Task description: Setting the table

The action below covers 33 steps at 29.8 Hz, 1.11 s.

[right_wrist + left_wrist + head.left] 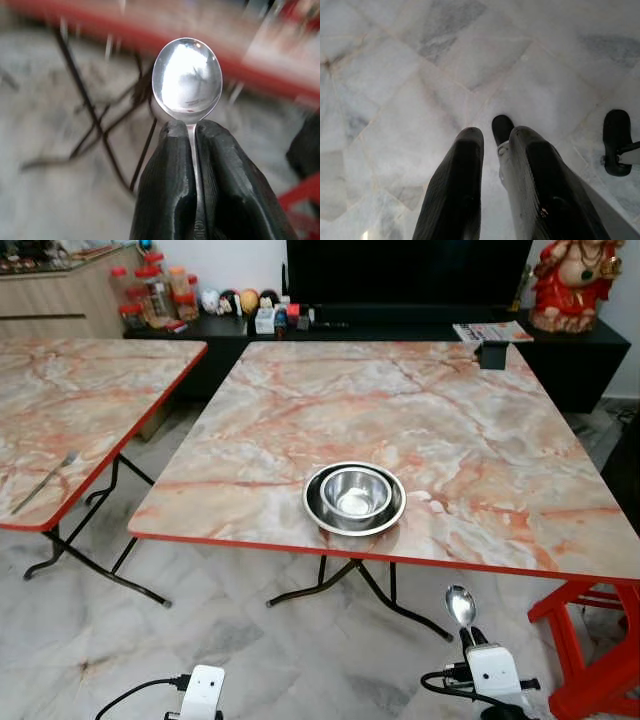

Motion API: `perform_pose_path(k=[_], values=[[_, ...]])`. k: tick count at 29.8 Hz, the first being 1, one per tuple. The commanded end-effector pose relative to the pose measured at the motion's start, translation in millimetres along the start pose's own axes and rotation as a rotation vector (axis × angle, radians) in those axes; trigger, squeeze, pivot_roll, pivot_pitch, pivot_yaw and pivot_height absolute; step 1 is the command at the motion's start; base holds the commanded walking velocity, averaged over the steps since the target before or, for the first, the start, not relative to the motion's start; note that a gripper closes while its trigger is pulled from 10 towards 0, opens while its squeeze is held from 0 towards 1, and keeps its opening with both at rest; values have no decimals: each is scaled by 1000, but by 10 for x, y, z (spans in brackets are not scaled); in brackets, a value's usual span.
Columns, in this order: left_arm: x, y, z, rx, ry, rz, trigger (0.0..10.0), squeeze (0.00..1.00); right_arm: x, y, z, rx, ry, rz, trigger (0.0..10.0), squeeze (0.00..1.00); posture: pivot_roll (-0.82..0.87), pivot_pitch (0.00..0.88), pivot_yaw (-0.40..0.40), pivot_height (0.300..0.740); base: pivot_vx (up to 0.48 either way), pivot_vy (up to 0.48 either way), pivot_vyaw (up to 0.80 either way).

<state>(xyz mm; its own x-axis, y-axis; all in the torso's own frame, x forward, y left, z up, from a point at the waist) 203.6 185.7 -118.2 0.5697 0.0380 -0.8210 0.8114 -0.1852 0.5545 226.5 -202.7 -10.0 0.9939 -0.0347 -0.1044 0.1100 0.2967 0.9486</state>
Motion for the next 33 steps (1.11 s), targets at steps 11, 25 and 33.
perform_pose_path(k=[11,25,33], values=[[6,26,-3,5,-2,0,10000,0,397,611,4,0,-33,174,10000,0,-148,0,38,740,0,0,0],[19,112,22,-18,3,24,10000,0,1150,1096,165,182,-153,178,10000,0,-141,0,38,740,0,0,0],[20,125,1,-24,12,27,10000,0,1222,1083,16,217,-107,136,10000,0,-134,0,35,740,135,0,0]])
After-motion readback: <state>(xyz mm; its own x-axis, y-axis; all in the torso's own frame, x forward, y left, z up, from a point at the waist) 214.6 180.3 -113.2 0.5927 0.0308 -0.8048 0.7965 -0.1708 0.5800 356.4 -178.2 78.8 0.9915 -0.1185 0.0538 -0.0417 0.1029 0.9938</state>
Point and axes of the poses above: a point about 5 cm out from each wrist's last joint towards the gripper, its own x axis pointing out of the wrist towards the gripper, its own y axis along the axis of the wrist's last joint, z = x × y, the point moved 4 cm from there along x, pointing out of the wrist towards the gripper, and after that the axes turned 3 degrees about x, right-handed, at the moved point
